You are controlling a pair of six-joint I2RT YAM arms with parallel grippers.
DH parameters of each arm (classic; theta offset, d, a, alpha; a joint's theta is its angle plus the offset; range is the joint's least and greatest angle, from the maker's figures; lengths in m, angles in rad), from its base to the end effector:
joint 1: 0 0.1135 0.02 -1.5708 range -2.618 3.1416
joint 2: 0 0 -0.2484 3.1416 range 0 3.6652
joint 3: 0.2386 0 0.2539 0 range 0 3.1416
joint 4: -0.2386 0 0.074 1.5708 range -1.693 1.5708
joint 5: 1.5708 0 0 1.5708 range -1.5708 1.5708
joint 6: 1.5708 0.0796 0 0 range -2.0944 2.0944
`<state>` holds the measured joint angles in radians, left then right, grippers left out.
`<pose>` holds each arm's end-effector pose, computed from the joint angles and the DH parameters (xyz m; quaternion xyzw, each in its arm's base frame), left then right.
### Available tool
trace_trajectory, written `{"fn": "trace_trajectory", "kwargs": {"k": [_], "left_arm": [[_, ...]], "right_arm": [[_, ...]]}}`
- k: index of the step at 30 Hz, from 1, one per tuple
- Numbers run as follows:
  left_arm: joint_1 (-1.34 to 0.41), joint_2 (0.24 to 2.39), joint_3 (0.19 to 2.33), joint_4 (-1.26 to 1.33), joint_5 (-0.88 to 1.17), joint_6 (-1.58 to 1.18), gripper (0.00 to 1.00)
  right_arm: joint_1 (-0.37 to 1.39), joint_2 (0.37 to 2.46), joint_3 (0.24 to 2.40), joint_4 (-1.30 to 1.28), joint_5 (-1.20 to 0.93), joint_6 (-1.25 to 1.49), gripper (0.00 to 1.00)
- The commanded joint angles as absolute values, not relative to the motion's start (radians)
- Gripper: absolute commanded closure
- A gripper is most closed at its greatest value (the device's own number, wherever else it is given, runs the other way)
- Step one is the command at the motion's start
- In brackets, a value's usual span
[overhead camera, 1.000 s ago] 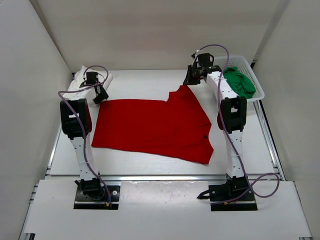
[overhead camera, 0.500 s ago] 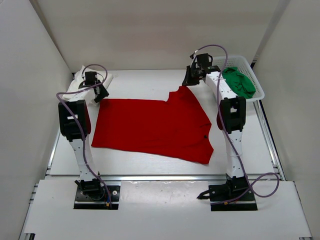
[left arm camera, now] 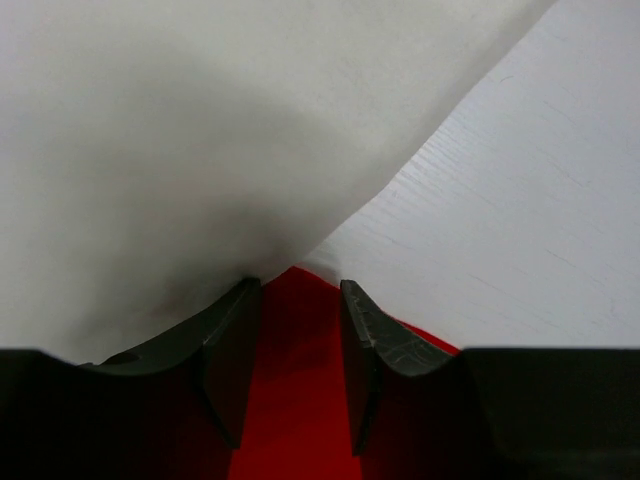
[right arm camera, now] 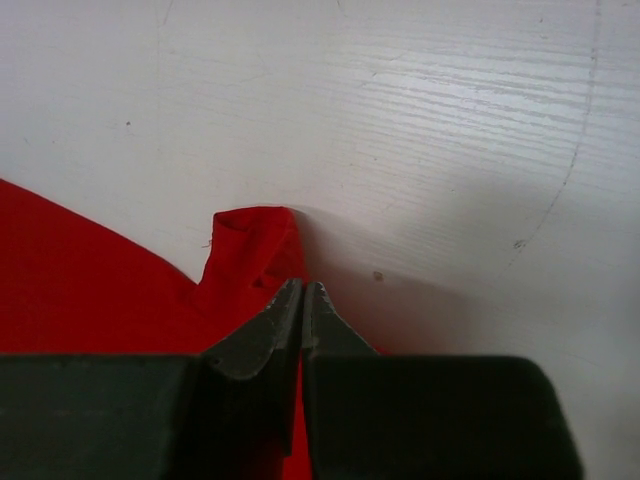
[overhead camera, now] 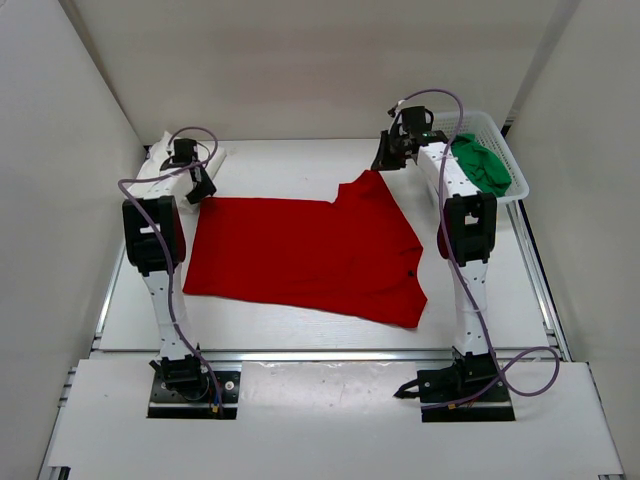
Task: Fold and stack the t-shirts
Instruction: Grap the side of the flattened tshirt furthest away from the robot with both arms
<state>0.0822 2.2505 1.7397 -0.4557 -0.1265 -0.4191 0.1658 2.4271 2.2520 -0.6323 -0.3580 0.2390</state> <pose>0.5051 0.0517 0.1126 -0.2545 0.9184 0.0097 0.3029 0.5514 0.1205 0.1850 -0.0329 0.9150 0.2355 0.3259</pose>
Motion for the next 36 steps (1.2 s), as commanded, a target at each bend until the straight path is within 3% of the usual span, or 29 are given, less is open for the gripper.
{"fn": "trace_trajectory", "kwargs": {"k": [1,8,24,31,34,36], "left_arm": [[0.080,2.261,1.796,-0.528,-0.143,-0.390,0.52],[0.075,2.270,1.812,-0.548,-0.155,-0.339,0.54],[0.034,2.194,1.772,-0.502,-0.190,-0.350,1.00],[0.040,2.076,1.666,-0.448,-0.152,-0.403,1.00],[0.074,1.965,1.518,-0.326,-0.082,-0.477,1.00],[0.089,1.912,1.432,-0.299,-0.046,-0.501,1.00]], "right_arm": [[0.153,2.359,2.264,-0.624,-0.383,0.229,1.00],[0.130,2.364,2.290,-0.637,-0.399,0.230,1.00],[0.124,2.364,2.318,-0.680,-0.408,0.216,1.00],[0.170,2.335,2.318,-0.804,-0.324,0.198,1.00],[0.172,2.251,2.228,-0.810,-0.307,0.190,1.00],[0.155,2.133,2.023,-0.760,-0.337,0.195,1.00]]}}
